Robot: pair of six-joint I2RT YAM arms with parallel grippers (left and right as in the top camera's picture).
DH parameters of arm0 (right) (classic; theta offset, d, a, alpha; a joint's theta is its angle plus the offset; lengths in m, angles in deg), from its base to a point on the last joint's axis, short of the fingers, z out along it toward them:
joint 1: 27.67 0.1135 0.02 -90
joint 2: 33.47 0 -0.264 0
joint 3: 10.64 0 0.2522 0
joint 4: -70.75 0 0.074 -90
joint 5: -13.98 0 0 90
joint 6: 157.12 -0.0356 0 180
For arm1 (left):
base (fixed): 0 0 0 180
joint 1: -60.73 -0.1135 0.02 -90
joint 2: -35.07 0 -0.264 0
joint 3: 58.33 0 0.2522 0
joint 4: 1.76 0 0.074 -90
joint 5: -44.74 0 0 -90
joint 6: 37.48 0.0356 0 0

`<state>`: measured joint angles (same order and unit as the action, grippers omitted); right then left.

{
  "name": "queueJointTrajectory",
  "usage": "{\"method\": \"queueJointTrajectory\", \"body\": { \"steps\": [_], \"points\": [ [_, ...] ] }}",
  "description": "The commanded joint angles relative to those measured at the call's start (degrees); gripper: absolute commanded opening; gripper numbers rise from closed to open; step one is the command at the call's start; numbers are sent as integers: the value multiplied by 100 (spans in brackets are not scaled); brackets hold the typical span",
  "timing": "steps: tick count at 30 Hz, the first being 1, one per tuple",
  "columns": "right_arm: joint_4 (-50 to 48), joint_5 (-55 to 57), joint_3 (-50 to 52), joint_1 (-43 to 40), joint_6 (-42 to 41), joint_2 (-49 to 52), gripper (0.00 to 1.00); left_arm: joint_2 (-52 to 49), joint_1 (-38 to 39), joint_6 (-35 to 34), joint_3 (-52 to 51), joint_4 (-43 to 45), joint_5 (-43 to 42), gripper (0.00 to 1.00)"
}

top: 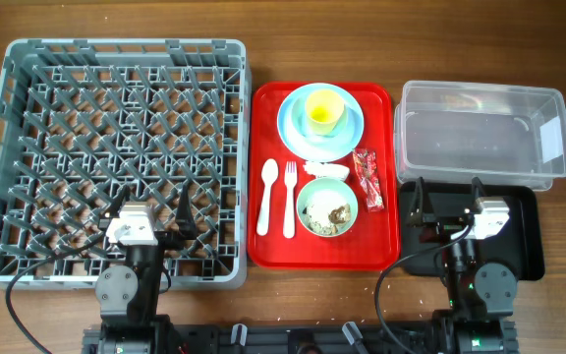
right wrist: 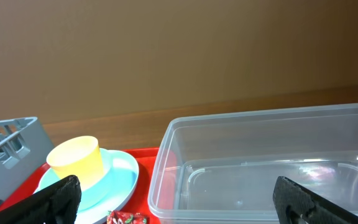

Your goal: Sort waste into correct bins and load items into the dishwasher rack

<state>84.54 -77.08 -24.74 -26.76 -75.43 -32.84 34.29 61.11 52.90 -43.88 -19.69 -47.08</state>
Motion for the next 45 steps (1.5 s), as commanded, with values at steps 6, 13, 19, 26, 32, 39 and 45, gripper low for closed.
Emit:
{"method": "queueJointTrajectory", "body": {
  "steps": [6, 13, 19, 26, 32, 39, 45],
  "points": [
    [-37, 52, 4, -28, -68, -9, 100, 57, 24, 68, -33, -15, -70, 100],
    [-37, 55, 4, -28, -68, -9, 100, 57, 26, 68, -33, -15, -70, 100],
    [-37, 55, 4, -28, -70, -9, 100, 57, 24, 68, -33, -15, -70, 100],
    [-37, 52, 4, -28, -70, -9, 100, 57, 24, 68, -33, -15, -70, 100],
    [-37, 52, 4, -28, -68, -9, 100, 57, 26, 68, -33, -15, -72, 100],
    [-37, 52, 4, -28, -68, -9, 100, 20, 26, -267, 459, -50, -887, 100],
    [-37, 52, 4, -28, -70, -9, 100, -1753, 26, -385, 3665, -2481, -2000, 100]
  ]
}}
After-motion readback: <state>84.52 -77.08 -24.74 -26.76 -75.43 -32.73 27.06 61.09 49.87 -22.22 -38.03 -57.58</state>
